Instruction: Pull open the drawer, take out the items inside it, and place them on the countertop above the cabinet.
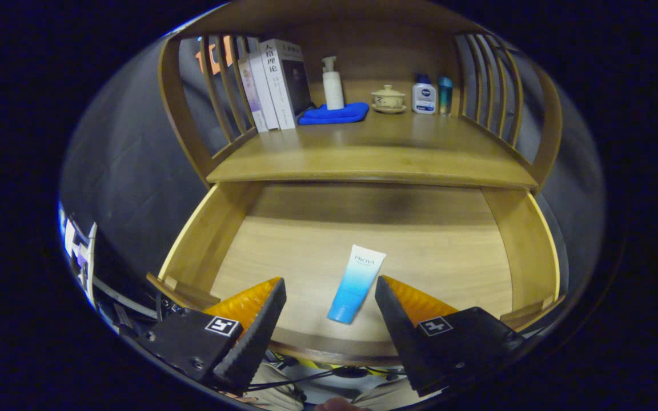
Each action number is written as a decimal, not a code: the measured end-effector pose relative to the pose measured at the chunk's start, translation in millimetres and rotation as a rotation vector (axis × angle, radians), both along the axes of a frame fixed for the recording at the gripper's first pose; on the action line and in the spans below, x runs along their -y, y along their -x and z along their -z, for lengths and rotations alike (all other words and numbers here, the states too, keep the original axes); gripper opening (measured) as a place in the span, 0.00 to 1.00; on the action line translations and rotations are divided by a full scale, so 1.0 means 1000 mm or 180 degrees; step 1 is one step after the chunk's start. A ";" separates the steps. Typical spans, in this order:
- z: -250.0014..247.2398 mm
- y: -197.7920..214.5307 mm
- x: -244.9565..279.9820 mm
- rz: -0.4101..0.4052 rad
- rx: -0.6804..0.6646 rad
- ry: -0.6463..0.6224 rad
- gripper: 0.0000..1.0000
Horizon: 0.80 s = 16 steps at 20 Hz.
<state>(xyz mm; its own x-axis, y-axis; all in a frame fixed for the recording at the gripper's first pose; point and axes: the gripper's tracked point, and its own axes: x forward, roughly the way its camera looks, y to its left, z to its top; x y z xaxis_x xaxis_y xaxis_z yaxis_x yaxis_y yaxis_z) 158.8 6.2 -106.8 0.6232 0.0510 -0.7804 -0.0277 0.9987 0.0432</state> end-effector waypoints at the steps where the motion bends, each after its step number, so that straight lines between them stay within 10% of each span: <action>1: 0.003 -0.005 0.001 0.0043 -0.0096 -0.0003 0.99; 16: 0.070 -0.021 0.022 0.0794 -0.1370 -0.0046 0.94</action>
<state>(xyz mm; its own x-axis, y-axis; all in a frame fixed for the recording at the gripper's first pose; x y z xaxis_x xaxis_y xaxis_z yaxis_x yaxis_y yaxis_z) 180.0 -15.7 -177.2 0.2391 -0.0459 -0.9699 0.2354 0.9718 0.0121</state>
